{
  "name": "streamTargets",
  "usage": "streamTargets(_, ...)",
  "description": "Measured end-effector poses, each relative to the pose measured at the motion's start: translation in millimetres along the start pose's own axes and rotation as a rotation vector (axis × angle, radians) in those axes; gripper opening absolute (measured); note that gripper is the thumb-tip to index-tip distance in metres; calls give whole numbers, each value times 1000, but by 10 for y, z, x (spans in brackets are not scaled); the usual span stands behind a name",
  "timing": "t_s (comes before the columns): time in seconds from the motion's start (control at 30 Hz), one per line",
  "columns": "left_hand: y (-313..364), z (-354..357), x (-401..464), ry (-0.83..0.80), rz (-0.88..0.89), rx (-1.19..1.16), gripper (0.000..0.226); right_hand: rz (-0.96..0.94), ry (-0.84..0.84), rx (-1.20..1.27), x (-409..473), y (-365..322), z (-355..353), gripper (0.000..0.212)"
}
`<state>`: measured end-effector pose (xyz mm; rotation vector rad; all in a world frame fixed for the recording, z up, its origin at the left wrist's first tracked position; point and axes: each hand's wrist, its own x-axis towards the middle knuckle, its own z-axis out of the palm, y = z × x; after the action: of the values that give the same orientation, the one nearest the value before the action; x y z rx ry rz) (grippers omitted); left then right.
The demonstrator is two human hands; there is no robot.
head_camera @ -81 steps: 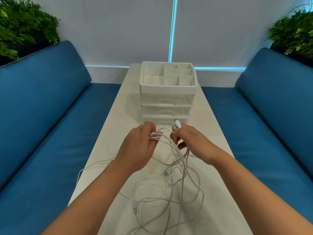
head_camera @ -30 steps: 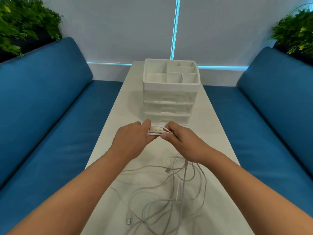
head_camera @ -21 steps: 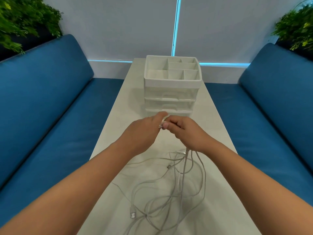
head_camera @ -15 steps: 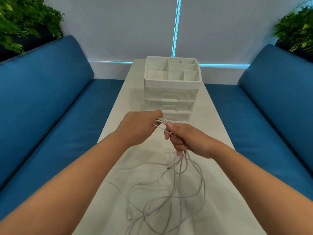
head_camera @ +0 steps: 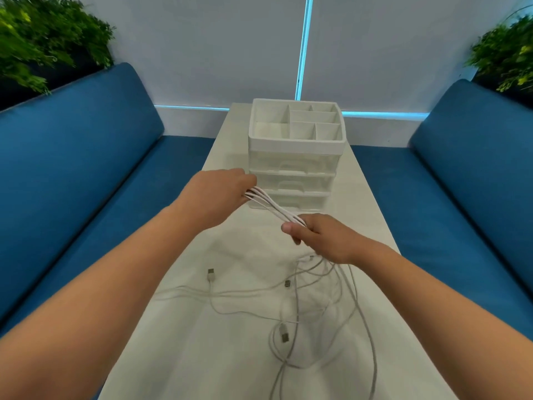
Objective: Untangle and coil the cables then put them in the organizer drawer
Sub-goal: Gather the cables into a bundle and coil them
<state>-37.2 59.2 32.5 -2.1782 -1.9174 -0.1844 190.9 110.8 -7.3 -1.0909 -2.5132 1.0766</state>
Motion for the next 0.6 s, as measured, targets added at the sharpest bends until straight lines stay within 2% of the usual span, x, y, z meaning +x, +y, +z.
streamTargets(0.03, -1, 31, -15, -21, -4, 13, 18, -23, 73, -106, 25, -1, -7, 45)
streamTargets(0.1, -49, 72, -52, -26, -55, 36, 21, -69, 197, -43, 42, 24, -55, 43)
streamTargets(0.17, -145, 40, -60, 43, -154, 19, 24, -64, 183, 61, 45, 93, -98, 40)
streamTargets(0.23, -211, -38, -29, 132, -232, -35, 23, -10, 102, 9, 51, 185, -68, 37)
streamTargets(0.3, -185, -92, 21, 193, -259, -100, 23, 19, 146, -14, 70, 194, -42, 32)
streamTargets(0.33, -156, -109, 40, 217, -275, -136, 23, 16, 228, 50, 86, 177, -47, 31)
streamTargets(0.43, -126, -103, 70, 245, -308, -131, 26, -16, 468, 441, 69, 91, -165, 28)
streamTargets(0.47, -130, -79, 69, 231, -302, -96, 26, -22, 496, 434, 44, 91, -222, 30)
streamTargets(0.5, -137, -50, 64, 211, -294, -66, 27, -33, 502, 308, 22, 114, -282, 32)
streamTargets(0.57, -139, 17, 54, 180, -287, -43, 27, -17, 463, -106, -19, 139, -372, 33)
streamTargets(0.6, -127, 54, 49, 177, -284, -42, 27, 9, 455, -206, -31, 145, -403, 35)
